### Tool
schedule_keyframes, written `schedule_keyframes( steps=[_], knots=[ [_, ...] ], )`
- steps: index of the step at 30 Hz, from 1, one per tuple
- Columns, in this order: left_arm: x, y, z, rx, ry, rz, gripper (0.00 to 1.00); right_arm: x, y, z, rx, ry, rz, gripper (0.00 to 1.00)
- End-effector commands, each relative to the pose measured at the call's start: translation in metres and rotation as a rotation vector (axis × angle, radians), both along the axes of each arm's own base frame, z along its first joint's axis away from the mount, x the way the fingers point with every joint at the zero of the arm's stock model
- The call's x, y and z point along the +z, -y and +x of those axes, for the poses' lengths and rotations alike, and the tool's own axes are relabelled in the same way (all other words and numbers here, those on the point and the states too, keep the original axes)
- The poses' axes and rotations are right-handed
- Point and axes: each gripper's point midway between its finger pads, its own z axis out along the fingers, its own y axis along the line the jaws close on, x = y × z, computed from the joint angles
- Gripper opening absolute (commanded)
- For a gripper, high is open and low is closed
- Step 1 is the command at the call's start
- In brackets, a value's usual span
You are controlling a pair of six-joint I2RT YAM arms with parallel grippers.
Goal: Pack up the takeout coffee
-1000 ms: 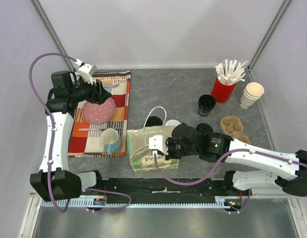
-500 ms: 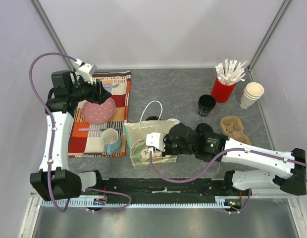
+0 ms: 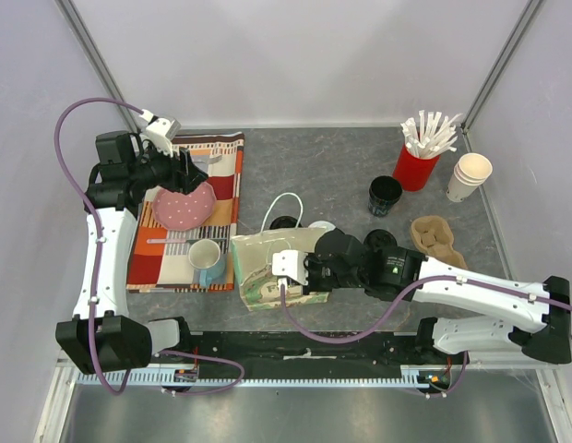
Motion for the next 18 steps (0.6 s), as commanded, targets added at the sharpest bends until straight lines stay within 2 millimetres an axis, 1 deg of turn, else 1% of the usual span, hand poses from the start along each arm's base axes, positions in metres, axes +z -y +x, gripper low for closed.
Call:
schedule_keyframes(
  steps=[1, 8, 13, 15, 18],
  knots=[
    [0.020, 0.000, 0.003, -0.024, 0.067, 0.019, 0.67, -0.002, 0.001, -0.028, 0.100, -0.094, 0.006, 0.00],
    [0.021, 0.000, 0.002, -0.025, 0.070, 0.021, 0.67, 0.011, 0.004, -0.039, 0.110, -0.129, 0.037, 0.00],
    [0.023, 0.000, 0.002, -0.026, 0.075, 0.021, 0.67, 0.028, 0.003, -0.038, 0.104, -0.118, 0.081, 0.00],
    [0.024, 0.001, 0.002, -0.029, 0.075, 0.020, 0.67, 0.026, 0.004, -0.037, 0.101, -0.117, 0.074, 0.00],
    [0.024, 0.001, 0.001, -0.029, 0.076, 0.021, 0.67, 0.014, 0.003, -0.038, 0.100, -0.131, 0.050, 0.00]
  ],
)
